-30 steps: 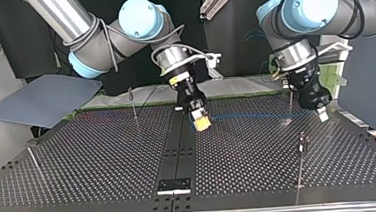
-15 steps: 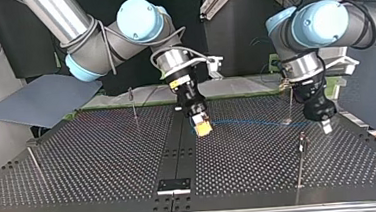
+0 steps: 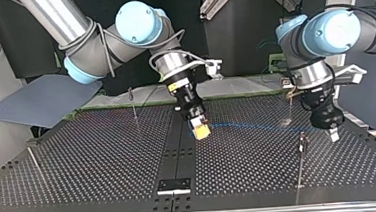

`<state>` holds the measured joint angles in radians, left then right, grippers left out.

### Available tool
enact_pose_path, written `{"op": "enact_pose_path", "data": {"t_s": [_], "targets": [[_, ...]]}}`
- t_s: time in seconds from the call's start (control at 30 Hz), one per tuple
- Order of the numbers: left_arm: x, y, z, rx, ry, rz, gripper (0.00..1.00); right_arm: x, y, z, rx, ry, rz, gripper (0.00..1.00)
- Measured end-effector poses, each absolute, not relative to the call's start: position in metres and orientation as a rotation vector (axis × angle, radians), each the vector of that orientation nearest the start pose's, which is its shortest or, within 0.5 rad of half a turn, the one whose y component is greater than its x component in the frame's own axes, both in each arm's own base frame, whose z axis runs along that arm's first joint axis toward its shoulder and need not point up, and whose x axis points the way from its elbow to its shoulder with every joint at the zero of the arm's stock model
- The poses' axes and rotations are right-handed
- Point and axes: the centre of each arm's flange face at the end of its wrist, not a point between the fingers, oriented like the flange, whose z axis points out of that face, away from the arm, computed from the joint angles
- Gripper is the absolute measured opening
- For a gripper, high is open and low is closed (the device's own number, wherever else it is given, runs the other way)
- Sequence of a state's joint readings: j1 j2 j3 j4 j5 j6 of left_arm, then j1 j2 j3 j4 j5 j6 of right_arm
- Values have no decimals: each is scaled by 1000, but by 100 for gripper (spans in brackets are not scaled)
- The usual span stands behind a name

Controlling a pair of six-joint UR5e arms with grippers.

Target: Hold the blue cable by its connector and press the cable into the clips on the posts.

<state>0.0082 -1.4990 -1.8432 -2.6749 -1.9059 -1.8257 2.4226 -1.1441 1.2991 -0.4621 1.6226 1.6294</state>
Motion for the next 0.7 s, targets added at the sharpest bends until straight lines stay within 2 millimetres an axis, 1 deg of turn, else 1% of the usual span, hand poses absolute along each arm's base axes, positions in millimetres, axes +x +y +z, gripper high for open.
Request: {"op": "enact_pose_path", "data": {"t_s": [0.23,0.5,0.7], "targets": [[478,-90,437,-440,1232,-7,0,602,-360,427,1440,-655,2036,0],[506,-83,433,-412,1243,-48,0,601,-363,429,1434,-651,2038,0],[519,-76,446,-407,1217,-86,0,600,-367,428,1431,-653,2036,0]]}}
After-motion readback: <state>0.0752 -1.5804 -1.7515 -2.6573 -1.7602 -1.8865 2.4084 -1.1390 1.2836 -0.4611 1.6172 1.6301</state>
